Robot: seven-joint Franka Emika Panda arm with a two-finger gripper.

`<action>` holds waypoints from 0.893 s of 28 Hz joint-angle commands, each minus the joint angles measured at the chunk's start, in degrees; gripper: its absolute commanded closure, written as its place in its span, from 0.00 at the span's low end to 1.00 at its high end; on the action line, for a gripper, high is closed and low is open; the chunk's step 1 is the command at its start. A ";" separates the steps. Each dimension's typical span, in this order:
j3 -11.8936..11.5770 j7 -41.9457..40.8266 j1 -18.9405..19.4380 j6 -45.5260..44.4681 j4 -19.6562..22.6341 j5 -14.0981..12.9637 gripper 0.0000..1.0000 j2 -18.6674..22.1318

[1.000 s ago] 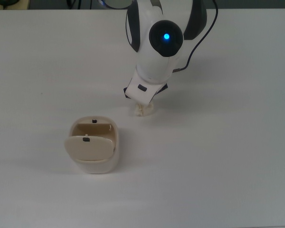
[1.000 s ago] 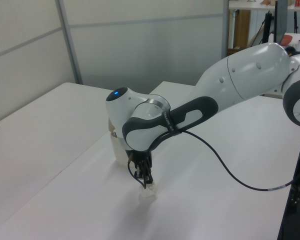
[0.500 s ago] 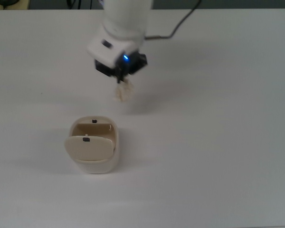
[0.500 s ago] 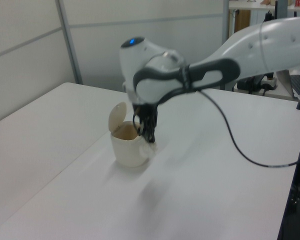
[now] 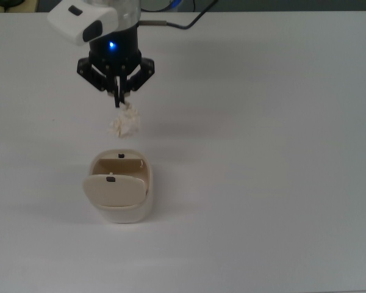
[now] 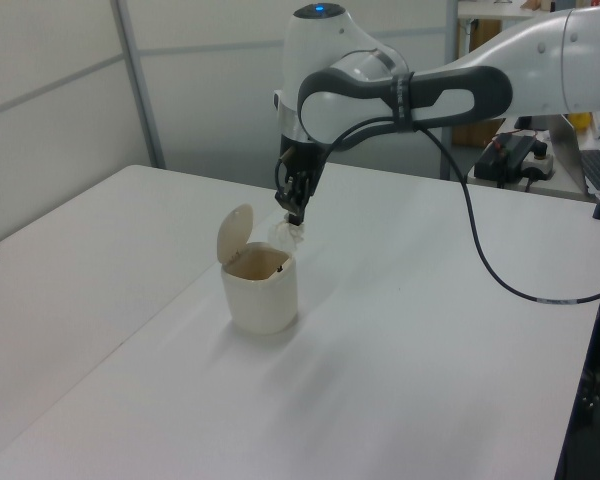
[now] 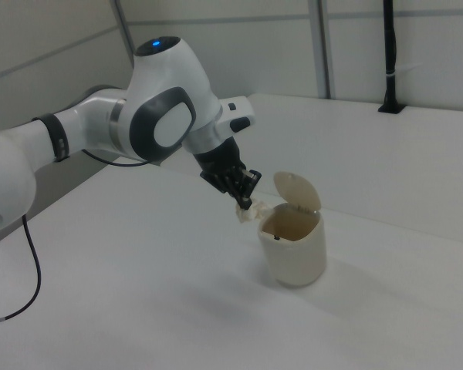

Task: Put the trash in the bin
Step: 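Lift the paper ball up and carry it toward the bin opening, then position the gripper over the bin opening and release the paper ball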

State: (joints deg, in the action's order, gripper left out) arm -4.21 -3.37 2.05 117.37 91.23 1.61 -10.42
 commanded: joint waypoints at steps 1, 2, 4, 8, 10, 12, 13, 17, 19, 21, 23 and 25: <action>-0.45 4.59 -0.29 7.86 -0.18 -0.38 0.96 -2.41; -0.45 4.95 -0.29 8.83 -0.18 -0.21 0.96 -2.84; -0.45 5.21 -0.21 11.55 -0.27 0.93 0.96 -3.90; -0.72 5.30 -0.29 15.51 -0.35 2.17 0.91 -5.30; -0.72 5.65 -0.47 16.75 -0.27 2.61 0.81 -5.31; -0.80 5.83 -0.65 16.75 -0.27 2.61 0.68 -5.31; -0.89 5.83 -0.73 16.75 -0.27 2.52 0.62 -5.31; -0.89 7.32 -0.73 16.66 -0.27 2.52 0.00 -5.05; -0.80 8.29 -0.65 16.40 -0.27 2.43 0.00 -4.78; -0.72 9.08 -0.56 15.52 0.00 2.35 0.00 -4.17; -0.45 9.43 -0.38 13.77 0.08 2.26 0.00 -3.99; -0.19 9.61 -0.21 10.43 0.00 2.08 0.00 -3.38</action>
State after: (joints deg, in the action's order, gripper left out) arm -4.80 4.00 1.35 132.82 90.68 3.05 -15.61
